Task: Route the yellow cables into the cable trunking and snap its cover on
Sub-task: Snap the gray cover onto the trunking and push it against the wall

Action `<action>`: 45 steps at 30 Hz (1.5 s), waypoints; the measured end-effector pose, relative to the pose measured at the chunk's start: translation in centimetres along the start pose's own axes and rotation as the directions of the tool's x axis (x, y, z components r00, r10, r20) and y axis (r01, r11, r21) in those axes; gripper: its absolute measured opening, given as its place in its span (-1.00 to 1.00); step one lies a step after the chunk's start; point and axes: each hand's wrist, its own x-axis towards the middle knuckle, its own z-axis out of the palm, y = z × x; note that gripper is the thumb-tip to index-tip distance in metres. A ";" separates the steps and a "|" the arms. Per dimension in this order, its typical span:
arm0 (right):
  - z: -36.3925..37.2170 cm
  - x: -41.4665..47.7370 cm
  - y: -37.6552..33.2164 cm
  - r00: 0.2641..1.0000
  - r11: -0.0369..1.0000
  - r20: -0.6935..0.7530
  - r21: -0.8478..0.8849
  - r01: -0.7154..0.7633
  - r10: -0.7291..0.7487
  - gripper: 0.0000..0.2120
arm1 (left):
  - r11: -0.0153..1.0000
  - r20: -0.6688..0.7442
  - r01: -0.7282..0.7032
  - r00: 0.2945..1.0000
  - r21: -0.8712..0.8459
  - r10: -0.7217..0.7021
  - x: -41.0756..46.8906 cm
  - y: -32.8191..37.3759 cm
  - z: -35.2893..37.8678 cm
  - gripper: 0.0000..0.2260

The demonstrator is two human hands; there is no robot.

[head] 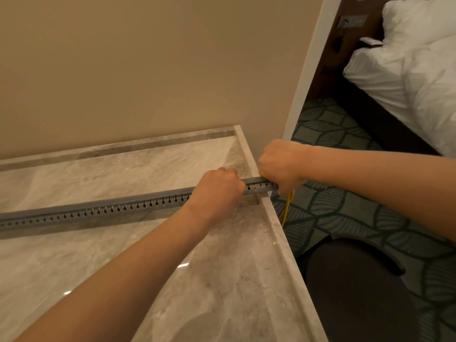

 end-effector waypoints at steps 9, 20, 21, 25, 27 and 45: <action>0.5 -0.6 0.1 0.999 0.998 -0.038 0.053 0.015 -0.013 -0.64 | 0.998 0.034 -0.061 0.998 0.022 0.060 0.2 0.1 -0.4 -0.85; 0.2 -2.6 -1.1 0.990 0.986 -0.071 -0.104 -0.133 0.126 -0.62 | 0.998 0.013 -0.057 0.998 0.034 0.056 0.2 -0.3 -0.2 -0.89; 0.3 -2.7 -1.4 0.986 0.979 -0.070 -0.126 -0.157 0.149 -0.63 | 0.997 0.017 -0.056 0.998 0.044 0.055 0.2 -0.4 -0.1 -0.89; 0.7 -2.9 -2.2 0.977 0.959 -0.030 -0.185 -0.214 0.212 -0.67 | 0.994 0.017 -0.049 0.999 0.099 0.048 0.0 0.1 0.0 -0.89; 0.6 -2.5 -2.2 0.981 0.969 -0.013 -0.156 -0.194 0.195 -0.66 | 0.985 0.032 -0.071 0.997 0.158 0.066 0.0 0.5 -0.1 -0.88; 0.0 -2.7 -1.6 0.995 0.997 -0.092 -0.056 -0.049 0.043 -0.71 | 0.834 0.093 -0.471 0.880 0.287 0.466 5.6 -0.1 -1.0 -0.63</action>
